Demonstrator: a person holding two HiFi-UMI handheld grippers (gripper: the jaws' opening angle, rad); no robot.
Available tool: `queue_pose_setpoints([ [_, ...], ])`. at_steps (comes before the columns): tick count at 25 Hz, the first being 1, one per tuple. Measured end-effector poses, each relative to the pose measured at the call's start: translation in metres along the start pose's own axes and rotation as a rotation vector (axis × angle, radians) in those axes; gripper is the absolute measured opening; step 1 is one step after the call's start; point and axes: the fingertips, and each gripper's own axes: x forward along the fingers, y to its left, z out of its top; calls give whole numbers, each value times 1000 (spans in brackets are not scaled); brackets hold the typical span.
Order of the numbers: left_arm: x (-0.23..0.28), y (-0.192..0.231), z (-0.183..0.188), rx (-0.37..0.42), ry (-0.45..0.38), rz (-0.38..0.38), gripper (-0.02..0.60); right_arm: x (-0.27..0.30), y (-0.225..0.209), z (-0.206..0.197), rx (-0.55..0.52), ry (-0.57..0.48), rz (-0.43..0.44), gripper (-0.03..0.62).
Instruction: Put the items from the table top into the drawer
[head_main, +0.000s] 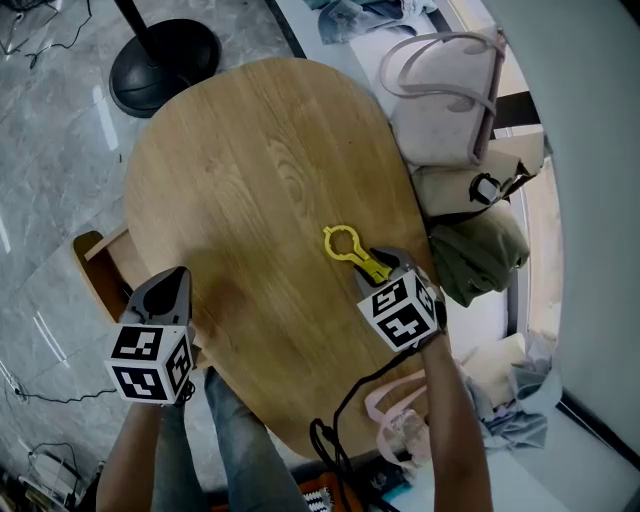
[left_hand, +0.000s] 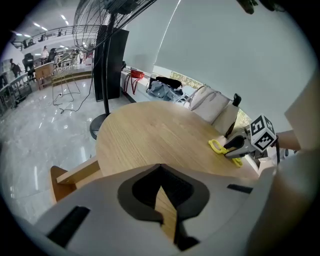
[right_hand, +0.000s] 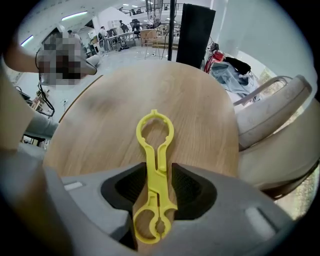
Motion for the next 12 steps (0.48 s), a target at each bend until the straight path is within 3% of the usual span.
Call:
queue_pose_setpoints([
  [6,2,-1,0,-7,-1,0,-6,2,-2,0,32,3,78,146],
  [12,3,-3,-2,5,8,-11,-6,1,-1,-1,50,2,69,146],
])
